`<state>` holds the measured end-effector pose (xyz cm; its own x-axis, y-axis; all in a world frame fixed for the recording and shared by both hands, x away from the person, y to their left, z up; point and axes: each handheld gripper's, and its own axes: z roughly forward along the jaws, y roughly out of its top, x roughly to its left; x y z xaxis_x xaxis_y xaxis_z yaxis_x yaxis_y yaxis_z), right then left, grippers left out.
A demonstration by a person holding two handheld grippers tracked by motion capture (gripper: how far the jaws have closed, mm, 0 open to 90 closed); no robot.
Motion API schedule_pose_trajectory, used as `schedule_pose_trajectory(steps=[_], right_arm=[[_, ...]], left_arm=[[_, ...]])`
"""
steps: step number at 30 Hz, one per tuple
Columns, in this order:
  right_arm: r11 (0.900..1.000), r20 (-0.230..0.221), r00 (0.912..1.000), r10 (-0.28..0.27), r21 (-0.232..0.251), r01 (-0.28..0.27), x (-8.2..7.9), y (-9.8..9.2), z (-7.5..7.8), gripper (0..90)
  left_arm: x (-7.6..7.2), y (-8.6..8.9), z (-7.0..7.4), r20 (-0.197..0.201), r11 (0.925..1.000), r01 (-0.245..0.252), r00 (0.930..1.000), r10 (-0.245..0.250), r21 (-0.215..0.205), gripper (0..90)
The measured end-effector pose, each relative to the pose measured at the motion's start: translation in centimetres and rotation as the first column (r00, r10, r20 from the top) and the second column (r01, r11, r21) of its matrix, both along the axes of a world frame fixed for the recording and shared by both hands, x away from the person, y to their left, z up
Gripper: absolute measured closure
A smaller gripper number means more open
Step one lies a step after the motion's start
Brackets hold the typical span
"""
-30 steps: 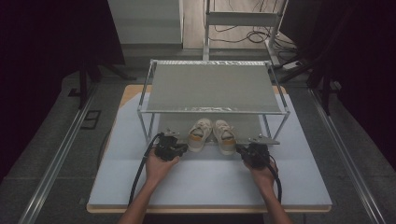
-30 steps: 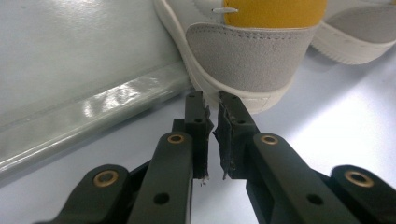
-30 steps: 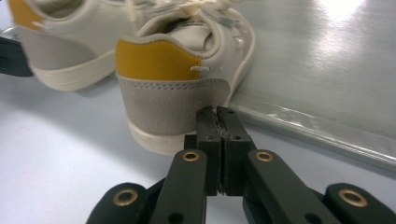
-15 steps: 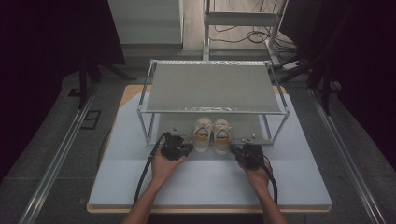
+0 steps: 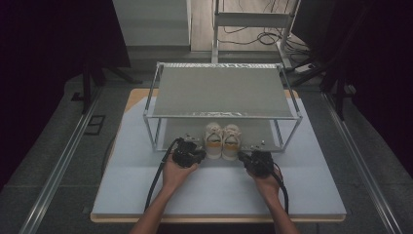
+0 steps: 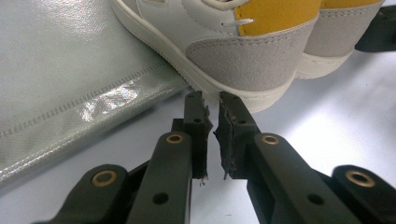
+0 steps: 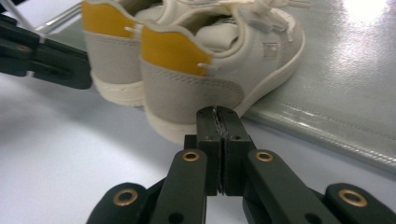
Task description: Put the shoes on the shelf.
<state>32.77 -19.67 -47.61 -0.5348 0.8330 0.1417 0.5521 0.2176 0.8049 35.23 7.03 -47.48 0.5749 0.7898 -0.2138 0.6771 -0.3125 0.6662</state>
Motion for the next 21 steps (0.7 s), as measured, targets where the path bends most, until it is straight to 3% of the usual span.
schedule_pose_trajectory(steps=[7,21], right_arm=[[0.999,0.006,0.999,0.045,-0.012,-0.045,-1.1,0.7,0.0,88.2],[0.999,0.019,0.9996,0.019,-0.039,-0.018,-0.5,1.3,0.1,89.1]], left_arm=[[0.1,0.0,0.0,-0.009,0.9999,-0.014,0.9999,0.014,-0.006,81.4],[0.2,-0.2,0.0,-0.009,1.0,0.0,1.0,0.0,-0.01,81.4]])
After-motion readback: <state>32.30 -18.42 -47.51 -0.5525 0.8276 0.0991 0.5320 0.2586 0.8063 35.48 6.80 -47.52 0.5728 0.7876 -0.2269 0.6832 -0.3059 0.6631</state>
